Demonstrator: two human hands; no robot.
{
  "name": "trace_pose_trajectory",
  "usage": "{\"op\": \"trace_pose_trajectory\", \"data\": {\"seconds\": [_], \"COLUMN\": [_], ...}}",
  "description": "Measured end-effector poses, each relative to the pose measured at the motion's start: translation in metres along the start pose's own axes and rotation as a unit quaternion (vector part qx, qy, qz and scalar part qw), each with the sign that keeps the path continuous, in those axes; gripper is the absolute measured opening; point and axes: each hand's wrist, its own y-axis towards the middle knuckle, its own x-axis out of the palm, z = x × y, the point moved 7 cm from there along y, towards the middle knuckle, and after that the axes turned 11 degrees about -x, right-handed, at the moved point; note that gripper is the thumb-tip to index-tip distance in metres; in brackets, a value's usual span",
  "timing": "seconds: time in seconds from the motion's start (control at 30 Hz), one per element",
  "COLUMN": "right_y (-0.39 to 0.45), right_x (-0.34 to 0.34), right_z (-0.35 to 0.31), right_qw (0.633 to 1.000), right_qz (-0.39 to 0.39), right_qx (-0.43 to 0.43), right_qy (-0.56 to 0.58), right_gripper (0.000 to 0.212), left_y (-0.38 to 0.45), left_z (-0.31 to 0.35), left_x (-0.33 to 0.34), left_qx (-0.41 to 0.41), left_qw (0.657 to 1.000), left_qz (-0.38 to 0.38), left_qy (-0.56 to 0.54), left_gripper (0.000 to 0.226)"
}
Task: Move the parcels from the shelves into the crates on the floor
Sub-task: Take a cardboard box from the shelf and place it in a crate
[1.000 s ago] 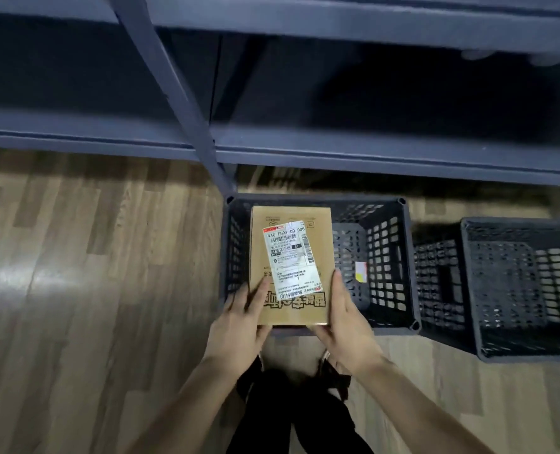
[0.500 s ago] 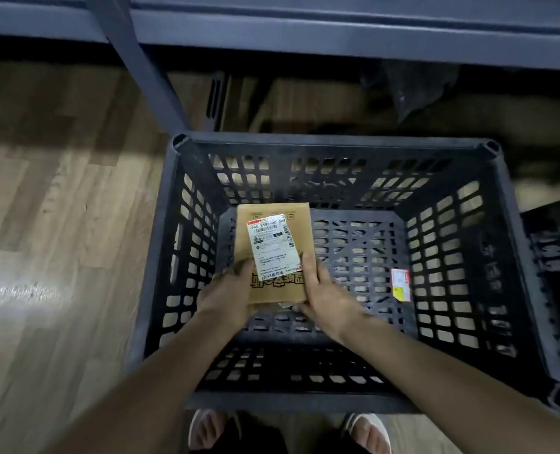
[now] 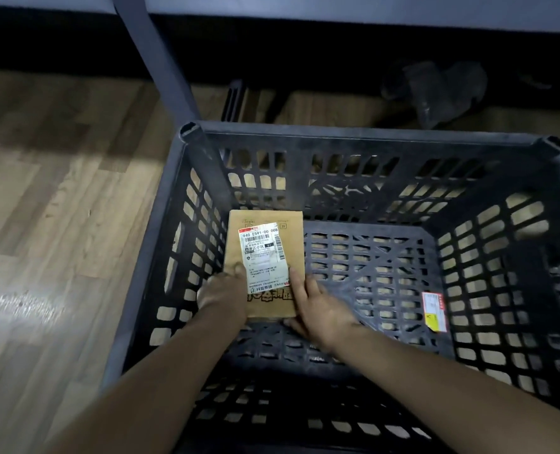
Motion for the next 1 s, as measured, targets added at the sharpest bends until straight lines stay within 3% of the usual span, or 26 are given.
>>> {"op": "trace_pose_trajectory", "data": {"seconds": [0.13,0.37,0.53,0.73,0.8,0.9,1.0], "right_y": [0.008,0.007,0.020,0.015,0.012,0.008,0.006], "right_x": [0.006,-0.012,-0.016,-0.018,-0.018,-0.010,-0.001], "right_z": [0.004,0.006,0.008,0.000,-0.004,-0.014,-0.019], "right_qw": [1.000,0.995,0.993,0.994,0.996,0.992,0.989], "right_qz": [-0.017,0.065,0.015,-0.016,-0.004,0.002,-0.026], "right_qx": [-0.003,-0.042,-0.086,-0.052,-0.041,-0.062,-0.071], "right_qy": [-0.004,-0.068,-0.081,-0.099,-0.085,-0.112,-0.127], "right_gripper": [0.088,0.089,0.090,0.088,0.080,0.051,0.049], "left_y": [0.008,0.007,0.018,0.012,0.009,-0.004,-0.011], "left_z": [0.002,0.015,0.021,0.024,0.025,0.033,0.042], "left_x": [0.004,-0.005,-0.005,-0.005,-0.007,-0.004,0.002], "left_qx": [0.021,0.096,0.140,0.124,0.118,0.147,0.180], "left_qw": [0.999,0.992,0.975,0.971,0.968,0.944,0.925], "left_qz": [-0.030,0.021,0.075,0.067,0.075,0.100,0.097], "left_qy": [0.008,0.080,0.158,0.195,0.207,0.279,0.322], "left_gripper": [0.071,0.087,0.093,0.094,0.081,0.044,0.035]}}
